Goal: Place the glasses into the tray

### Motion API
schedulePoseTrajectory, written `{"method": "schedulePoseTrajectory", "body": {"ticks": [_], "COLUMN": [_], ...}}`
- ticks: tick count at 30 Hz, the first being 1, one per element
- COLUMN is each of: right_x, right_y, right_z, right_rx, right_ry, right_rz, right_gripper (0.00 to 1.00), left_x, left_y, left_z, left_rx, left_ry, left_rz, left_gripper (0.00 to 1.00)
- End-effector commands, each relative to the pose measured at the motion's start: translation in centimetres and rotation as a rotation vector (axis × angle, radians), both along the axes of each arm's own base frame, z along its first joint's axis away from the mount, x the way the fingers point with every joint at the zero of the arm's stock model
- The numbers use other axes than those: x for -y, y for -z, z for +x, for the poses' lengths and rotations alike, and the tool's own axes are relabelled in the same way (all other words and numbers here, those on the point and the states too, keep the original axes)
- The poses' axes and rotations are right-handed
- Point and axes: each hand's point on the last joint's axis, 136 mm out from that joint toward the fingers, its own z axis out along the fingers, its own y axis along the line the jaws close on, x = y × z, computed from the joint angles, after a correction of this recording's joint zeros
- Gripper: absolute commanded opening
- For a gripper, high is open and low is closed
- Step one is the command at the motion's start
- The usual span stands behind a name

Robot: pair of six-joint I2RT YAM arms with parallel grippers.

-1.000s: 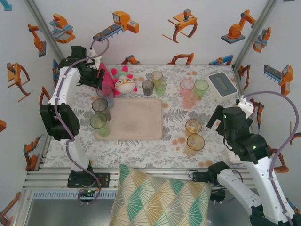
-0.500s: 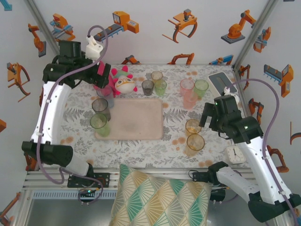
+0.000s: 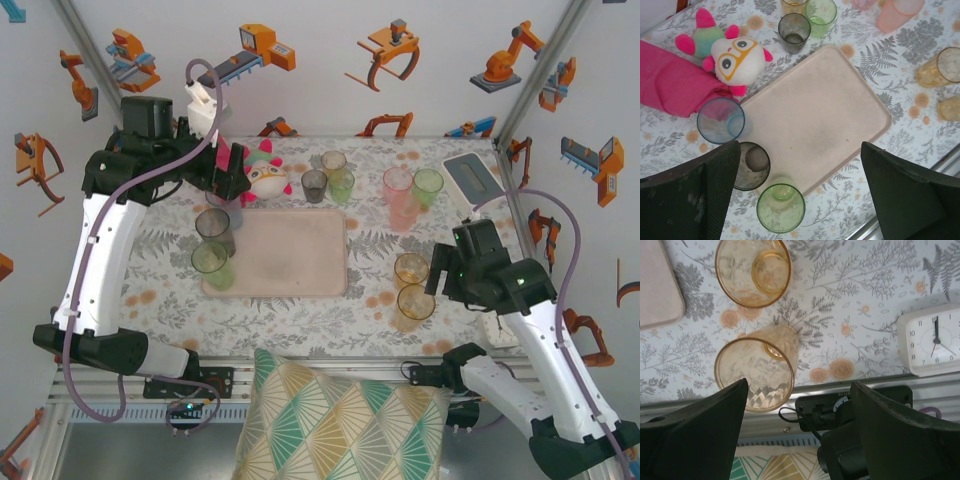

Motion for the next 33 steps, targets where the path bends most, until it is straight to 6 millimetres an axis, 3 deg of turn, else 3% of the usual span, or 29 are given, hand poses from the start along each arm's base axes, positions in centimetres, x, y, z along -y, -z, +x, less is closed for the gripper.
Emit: {"method": "schedulePoseTrajectory", "body": {"ticks": [1,6,10,22,33], "right_x": [-0.2,-0.6,-0.8,-0.9,-1.2], "right_y": [0.9,1.0,2.2,3.8,4.9], "right_z": [-1.3,-1.8,-2.3,-3.0,-2.3], "right_rx": [-0.044,-0.028,-0.082,-0.139,-0.161], "right_ry": [0.015,0.031,0.028,0.03,0.033], "right_rz": [0.044,0.095,0.101,0.1,0.09], "right_gripper": [0.73,0.72,0.69,0.58,0.5], "left_x": [0.6,1.2,1.3,1.5,1.6], "left_y": [-0.9,-1.9,-2.1,-1.3,-0.9], "left_z": [-1.0,-1.1,-1.1,-0.1,0.3], "left_rx": [-0.015,-0.022,-0.02,-0.042,-0.049], "left_ry": [0.016,0.035,0.037,0.032,0.031], "left_rz": [-0.065,-0.106,-0.105,-0.097,-0.096], "left_gripper": [0.97,0.97,0.98,0.98,0.98]}}
